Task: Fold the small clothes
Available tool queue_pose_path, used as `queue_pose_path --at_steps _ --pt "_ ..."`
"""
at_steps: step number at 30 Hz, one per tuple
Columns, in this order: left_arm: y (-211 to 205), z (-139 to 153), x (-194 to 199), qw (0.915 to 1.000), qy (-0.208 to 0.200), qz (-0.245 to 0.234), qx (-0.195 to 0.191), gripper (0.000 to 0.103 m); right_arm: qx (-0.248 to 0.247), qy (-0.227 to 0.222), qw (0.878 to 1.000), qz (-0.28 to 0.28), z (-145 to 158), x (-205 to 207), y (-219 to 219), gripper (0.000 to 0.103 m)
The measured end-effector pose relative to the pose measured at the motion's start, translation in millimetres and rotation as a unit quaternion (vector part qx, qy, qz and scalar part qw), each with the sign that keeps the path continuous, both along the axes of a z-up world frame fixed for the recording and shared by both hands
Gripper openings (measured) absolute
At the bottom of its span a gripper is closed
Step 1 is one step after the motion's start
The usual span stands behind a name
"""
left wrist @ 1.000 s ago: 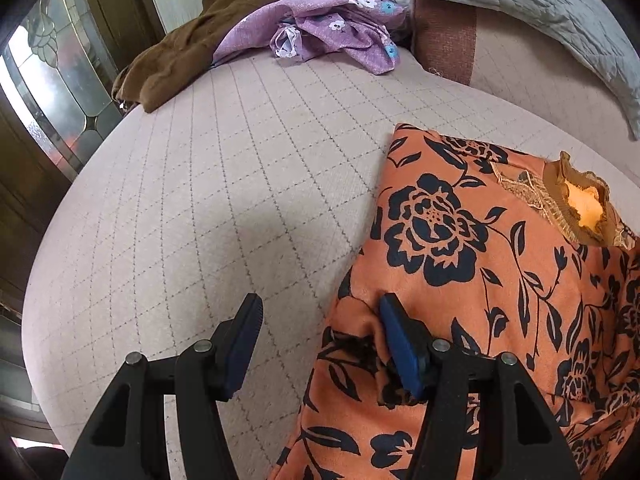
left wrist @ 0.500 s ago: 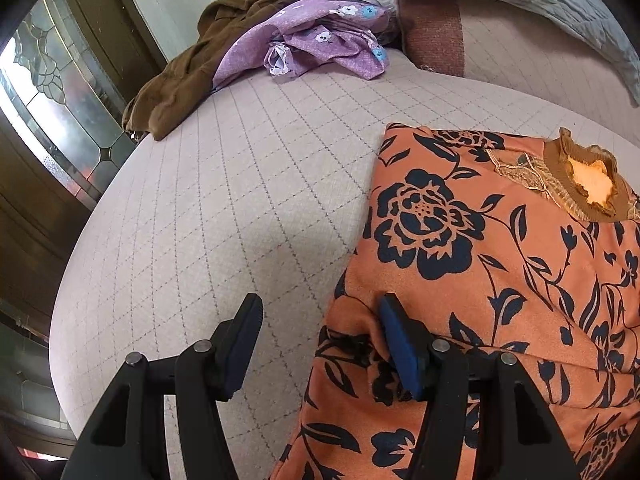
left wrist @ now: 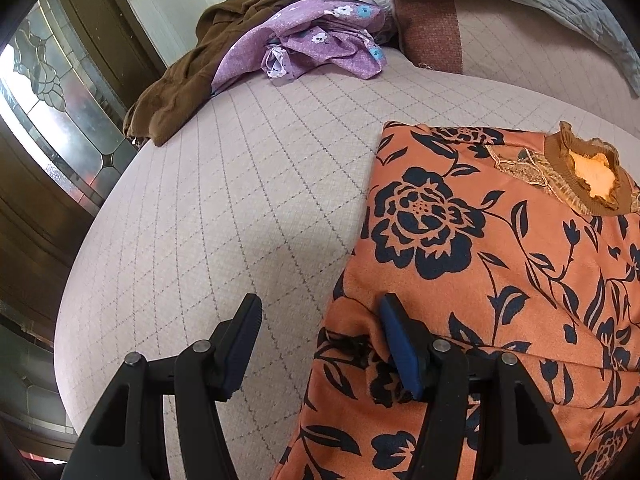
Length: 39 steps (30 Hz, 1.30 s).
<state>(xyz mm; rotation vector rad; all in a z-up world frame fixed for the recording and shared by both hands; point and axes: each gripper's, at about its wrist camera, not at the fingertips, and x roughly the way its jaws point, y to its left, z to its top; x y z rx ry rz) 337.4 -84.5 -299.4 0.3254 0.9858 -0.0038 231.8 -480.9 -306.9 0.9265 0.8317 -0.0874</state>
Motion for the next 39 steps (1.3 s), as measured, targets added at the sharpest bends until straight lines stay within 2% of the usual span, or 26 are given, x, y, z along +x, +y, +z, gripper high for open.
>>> queue_pose_path --at_steps 1,2,3,5,9,12,14,17,18,21,24,27,33,39 --pt "-1 0 0 1.0 -0.001 0.0 0.002 0.062 -0.012 -0.001 1.0 0.005 2 3 4 0.045" --pt "-1 0 0 1.0 -0.001 -0.001 0.002 0.062 -0.029 0.003 1.0 0.007 6 4 8 0.031" --pt "-1 0 -1 1.0 -0.002 -0.001 0.002 0.062 -0.044 0.004 0.999 0.005 10 3 11 0.026" --pt "1 1 -2 1.0 -0.002 0.002 -0.002 0.062 -0.078 -0.023 0.997 -0.006 30 -5 16 0.006" --pt "3 4 -5 0.9999 -0.013 0.009 0.0 0.062 -0.11 -0.126 0.985 -0.048 84 -43 12 0.005" --pt "2 6 -8 0.9996 -0.025 0.015 0.002 0.062 -0.123 -0.155 0.977 -0.084 101 -67 0 0.004" --pt "-2 7 -11 0.9994 -0.032 0.013 0.005 0.062 -0.131 -0.129 0.978 -0.098 93 -67 -8 0.004" --pt "-6 9 -13 0.999 -0.043 0.008 0.014 0.062 -0.061 -0.075 0.993 -0.063 60 -46 -15 0.009" --pt "-7 10 -13 0.9988 -0.047 0.006 0.016 0.062 -0.053 -0.06 0.995 -0.054 54 -40 -13 0.009" --pt "-5 15 -14 0.9982 -0.059 0.008 0.011 0.062 -0.064 -0.036 0.997 -0.018 45 -22 -5 0.009" --pt "-2 20 -13 0.9978 -0.066 0.009 -0.004 0.062 -0.042 -0.012 0.999 -0.008 27 -13 -1 0.009" --pt "-4 24 -15 0.9973 -0.072 -0.001 -0.016 0.065 -0.042 0.008 0.999 0.002 18 -11 -1 0.009" --pt "-13 22 -17 0.9969 -0.075 -0.023 -0.007 0.068 -0.047 0.018 0.999 0.013 15 -10 6 0.009" --pt "-11 26 -19 0.9962 -0.079 -0.029 -0.023 0.07 -0.056 -0.028 0.998 0.011 36 -18 10 0.011"
